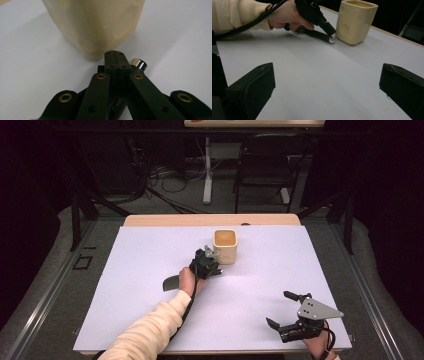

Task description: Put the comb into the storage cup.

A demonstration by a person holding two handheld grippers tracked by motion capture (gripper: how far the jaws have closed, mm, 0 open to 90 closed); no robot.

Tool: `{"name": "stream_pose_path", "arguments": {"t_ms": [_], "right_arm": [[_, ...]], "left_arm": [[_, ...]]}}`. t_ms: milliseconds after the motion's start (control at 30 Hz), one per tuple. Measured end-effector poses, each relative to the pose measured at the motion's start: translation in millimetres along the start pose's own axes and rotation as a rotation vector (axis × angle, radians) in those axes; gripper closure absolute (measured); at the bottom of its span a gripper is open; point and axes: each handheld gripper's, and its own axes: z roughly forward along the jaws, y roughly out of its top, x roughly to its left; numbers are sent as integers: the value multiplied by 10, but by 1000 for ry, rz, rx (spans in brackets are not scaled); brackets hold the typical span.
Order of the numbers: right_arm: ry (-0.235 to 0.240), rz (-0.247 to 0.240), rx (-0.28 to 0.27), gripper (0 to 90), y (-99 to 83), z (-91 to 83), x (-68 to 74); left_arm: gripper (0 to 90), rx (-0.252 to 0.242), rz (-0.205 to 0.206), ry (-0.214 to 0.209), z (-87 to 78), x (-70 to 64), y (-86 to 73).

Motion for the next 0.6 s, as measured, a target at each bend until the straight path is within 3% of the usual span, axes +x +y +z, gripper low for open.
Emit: {"name": "stream_pose_path", "arguments": {"t_ms": [600], "right_arm": [[-2, 3, 1, 0, -2, -2, 0]], "left_arm": [[900, 25, 13, -52, 1, -80, -22]]}}
